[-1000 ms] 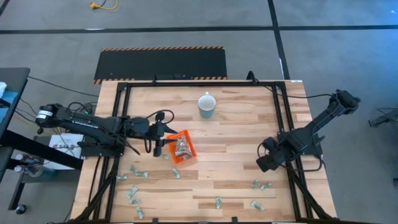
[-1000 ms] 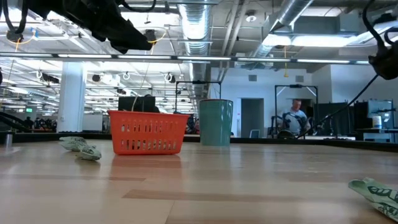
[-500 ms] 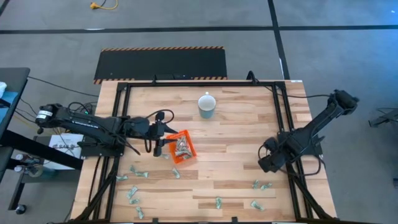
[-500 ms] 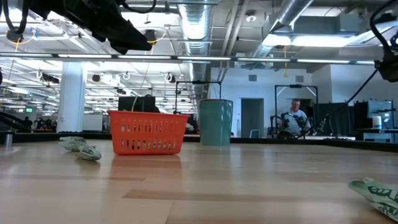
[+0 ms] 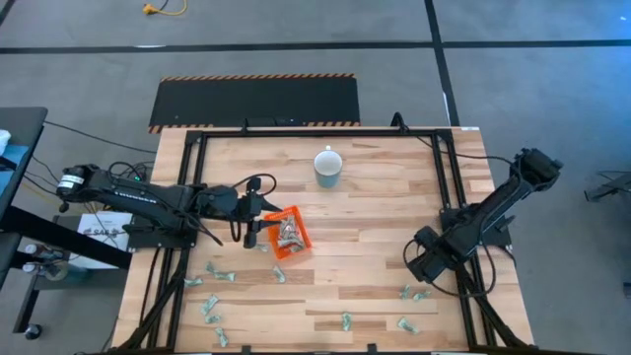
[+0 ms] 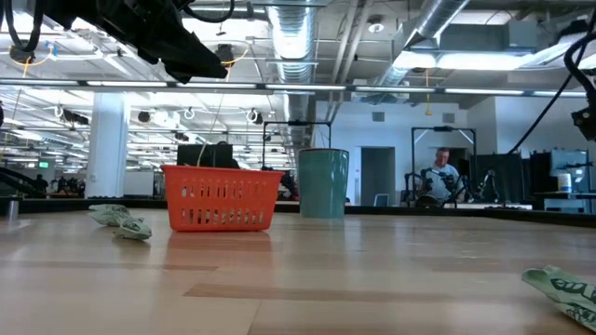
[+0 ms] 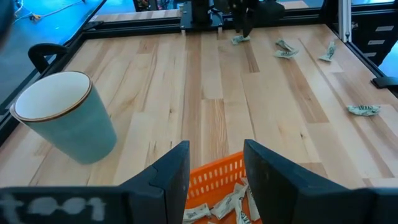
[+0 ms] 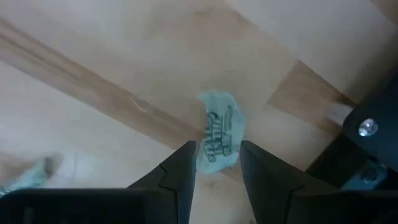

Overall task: Pick and place items into bin
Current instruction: Put the green stevia packet into the orange bin

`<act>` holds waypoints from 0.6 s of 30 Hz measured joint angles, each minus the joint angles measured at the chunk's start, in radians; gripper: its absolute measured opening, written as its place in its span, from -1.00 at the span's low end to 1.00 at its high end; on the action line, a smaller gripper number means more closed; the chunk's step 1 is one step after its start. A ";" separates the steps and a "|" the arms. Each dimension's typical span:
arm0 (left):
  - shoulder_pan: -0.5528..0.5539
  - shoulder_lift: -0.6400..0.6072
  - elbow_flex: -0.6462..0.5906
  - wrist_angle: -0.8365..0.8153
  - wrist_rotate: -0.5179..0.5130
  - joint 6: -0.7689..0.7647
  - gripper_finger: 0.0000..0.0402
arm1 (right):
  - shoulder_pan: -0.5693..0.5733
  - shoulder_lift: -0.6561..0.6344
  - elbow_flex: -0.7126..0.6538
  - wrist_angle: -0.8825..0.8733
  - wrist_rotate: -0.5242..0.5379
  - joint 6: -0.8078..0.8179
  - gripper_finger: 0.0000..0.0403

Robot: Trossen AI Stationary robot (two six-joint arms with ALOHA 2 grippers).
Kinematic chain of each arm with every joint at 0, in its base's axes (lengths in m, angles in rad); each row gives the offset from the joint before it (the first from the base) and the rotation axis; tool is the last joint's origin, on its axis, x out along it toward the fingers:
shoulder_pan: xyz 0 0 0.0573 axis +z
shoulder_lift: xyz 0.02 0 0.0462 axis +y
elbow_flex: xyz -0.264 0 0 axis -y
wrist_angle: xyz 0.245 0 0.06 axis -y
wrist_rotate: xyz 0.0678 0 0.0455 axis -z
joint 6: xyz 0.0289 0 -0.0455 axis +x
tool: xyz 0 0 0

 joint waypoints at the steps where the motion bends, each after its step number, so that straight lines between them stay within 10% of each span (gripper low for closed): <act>1: 0.000 0.000 0.000 0.000 0.000 0.000 -0.30 | -0.001 0.009 0.000 0.000 -0.012 -0.008 -0.41; 18: 0.000 0.000 0.000 0.000 0.000 -0.008 -0.30 | -0.042 0.149 0.005 0.056 -0.050 -0.038 -0.08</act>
